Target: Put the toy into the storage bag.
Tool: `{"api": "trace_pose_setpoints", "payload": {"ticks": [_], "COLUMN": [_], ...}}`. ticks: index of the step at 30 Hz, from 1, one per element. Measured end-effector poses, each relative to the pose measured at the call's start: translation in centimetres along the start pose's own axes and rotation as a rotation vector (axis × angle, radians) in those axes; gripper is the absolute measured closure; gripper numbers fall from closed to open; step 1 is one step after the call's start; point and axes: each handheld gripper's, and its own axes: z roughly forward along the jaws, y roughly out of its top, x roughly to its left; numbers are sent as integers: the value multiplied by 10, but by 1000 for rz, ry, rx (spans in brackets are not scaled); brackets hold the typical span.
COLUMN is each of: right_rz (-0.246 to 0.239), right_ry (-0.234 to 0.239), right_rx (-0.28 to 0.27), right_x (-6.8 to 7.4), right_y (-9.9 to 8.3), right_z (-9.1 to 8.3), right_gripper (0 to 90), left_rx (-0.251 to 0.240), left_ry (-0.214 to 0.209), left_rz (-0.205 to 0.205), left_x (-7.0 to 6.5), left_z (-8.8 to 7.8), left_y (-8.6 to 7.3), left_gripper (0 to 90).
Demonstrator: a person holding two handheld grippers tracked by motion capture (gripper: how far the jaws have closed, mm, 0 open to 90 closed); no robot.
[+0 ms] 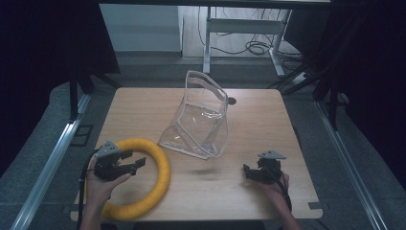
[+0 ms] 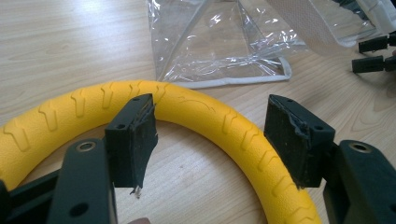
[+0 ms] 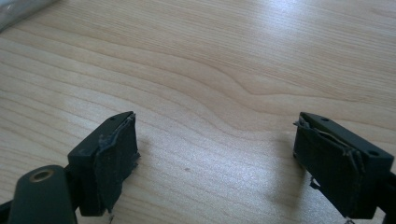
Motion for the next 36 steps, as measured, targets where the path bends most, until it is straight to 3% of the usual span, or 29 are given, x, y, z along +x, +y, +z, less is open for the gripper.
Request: {"api": "trace_pose_setpoints", "payload": {"ticks": [7, 11, 14, 19, 22, 24, 25, 26, 30, 33, 36], "right_rz": [-9, -10, -12, -17, -18, -19, -18, -18, -15, -17, -16], "right_ry": [4, 8, 9, 12, 15, 16, 16, 16, 17, 17, 17], "right_rx": [-2, -3, -5, -9, -9, -9, -9, -9, -9, -10, -10], "right_x": [0, 1, 1, 1, 1, 1, 1, 1, 1, 1, 1], "right_y": [0, 1, 1, 1, 1, 1, 1, 1, 1, 2, 2], "right_z": [0, 0, 0, 0, 0, 0, 0, 0, 1, 1, 1], "right_gripper": [153, 167, 174, 186, 188, 190, 190, 190, 190, 191, 191], "left_rx": [-34, -31, -25, 24, 31, 28, 36, 40, 62, 100, 132], "left_ry": [-4, 6, 4, 6, -3, -28, -71, -82, -113, -113, -147], "left_rz": [-21, -28, -19, 52, 67, 81, 85, 83, 65, 72, 78], "left_x": [5, 8, 6, -3, -6, -10, -12, -12, -6, -4, -7], "left_z": [-5, -4, -2, 2, 1, -2, -5, -7, -10, -10, -12], "left_y": [-1, -3, -2, 3, 6, 7, 6, 5, 2, 0, -1], "left_gripper": [355, 356, 355, 370, 371, 369, 364, 361, 360, 365, 368]}}
